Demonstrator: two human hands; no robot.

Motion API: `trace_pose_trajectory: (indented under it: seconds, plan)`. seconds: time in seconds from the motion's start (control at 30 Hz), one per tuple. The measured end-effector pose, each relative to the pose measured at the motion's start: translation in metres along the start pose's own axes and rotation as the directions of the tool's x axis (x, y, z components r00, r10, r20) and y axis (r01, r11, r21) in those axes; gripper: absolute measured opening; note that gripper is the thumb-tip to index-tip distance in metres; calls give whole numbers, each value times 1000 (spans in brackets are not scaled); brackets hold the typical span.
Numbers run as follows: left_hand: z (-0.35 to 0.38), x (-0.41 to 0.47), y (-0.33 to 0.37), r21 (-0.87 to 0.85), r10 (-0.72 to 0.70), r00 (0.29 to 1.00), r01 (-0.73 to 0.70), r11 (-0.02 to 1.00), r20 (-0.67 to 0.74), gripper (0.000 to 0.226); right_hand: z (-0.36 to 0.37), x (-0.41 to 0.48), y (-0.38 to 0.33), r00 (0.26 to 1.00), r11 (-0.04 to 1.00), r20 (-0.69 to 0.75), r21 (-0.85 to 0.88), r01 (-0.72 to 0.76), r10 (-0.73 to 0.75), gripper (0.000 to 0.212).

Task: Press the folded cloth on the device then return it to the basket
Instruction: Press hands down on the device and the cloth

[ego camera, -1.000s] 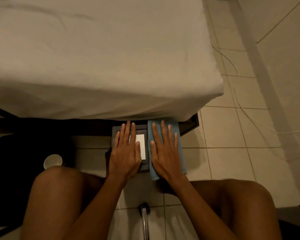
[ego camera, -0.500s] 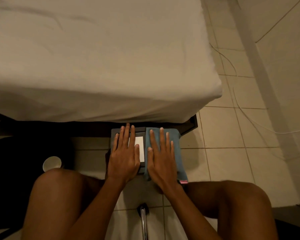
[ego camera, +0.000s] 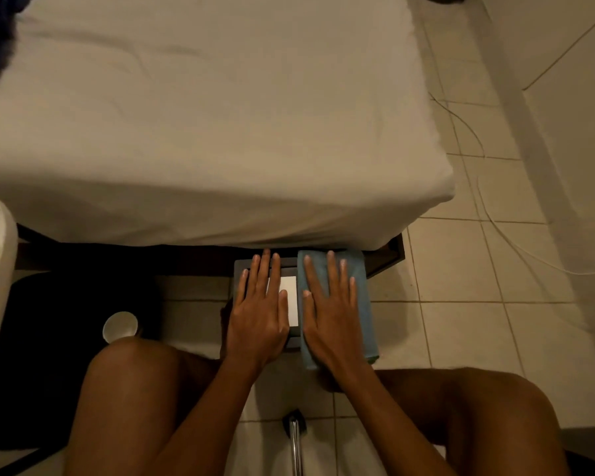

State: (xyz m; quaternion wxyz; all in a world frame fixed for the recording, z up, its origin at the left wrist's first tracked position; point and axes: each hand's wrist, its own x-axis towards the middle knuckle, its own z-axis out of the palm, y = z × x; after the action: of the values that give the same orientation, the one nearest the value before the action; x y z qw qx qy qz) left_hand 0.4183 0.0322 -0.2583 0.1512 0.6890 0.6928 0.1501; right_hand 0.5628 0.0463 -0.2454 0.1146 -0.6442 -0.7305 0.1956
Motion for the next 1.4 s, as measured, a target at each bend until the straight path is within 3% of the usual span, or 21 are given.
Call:
trace_pose_trajectory:
  seconds: [0.47,0.67,0.83,1.4]
  plan:
    - [4,1,-2,-14,-12,1000,12,1000,1,60,-1,5,0,995,995,5,-8,102,-102,59]
    - [4,0,-2,-18,-3,1000,3,1000,-1,59,10,-23,5,984,981,-17,79,177,-176,57]
    - [3,0,-1,-21,-3,1000,4,1000,9,60,3,11,4,991,991,46,32,127,-128,58]
    - [4,2,-1,-35,-9,1000,10,999,11,60,1,6,-2,997,997,34,-16,72,-72,57]
